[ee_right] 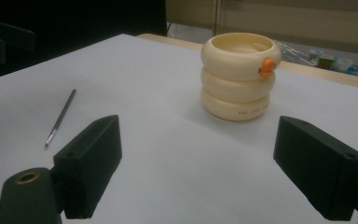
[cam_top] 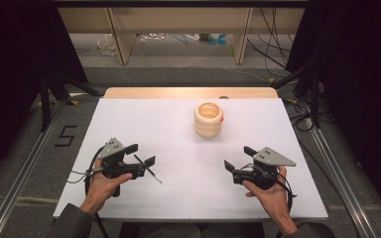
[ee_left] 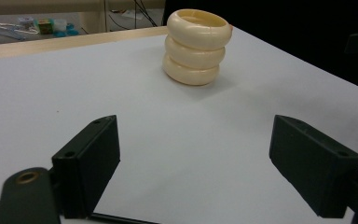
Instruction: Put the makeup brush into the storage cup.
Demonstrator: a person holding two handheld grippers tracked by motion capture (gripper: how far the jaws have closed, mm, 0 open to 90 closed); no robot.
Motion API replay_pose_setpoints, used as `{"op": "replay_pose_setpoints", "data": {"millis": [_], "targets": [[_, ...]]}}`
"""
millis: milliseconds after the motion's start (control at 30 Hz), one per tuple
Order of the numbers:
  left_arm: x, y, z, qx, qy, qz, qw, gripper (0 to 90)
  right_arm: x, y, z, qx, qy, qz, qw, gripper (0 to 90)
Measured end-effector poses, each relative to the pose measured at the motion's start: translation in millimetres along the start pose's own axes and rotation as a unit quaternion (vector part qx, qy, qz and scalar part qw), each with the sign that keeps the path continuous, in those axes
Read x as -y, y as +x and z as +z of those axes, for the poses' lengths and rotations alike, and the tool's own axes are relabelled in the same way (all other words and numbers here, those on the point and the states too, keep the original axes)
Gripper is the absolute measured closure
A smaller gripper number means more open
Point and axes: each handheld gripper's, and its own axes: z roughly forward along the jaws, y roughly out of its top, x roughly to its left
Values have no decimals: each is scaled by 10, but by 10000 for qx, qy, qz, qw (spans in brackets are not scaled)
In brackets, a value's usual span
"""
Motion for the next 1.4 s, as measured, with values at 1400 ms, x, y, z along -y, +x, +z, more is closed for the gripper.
{"op": "replay_pose_setpoints", "data": {"millis": [1400], "targets": [[-223,156,435,527,1500,1200,9800,162,11,23,34,-232,124,-32,9996,181]]}}
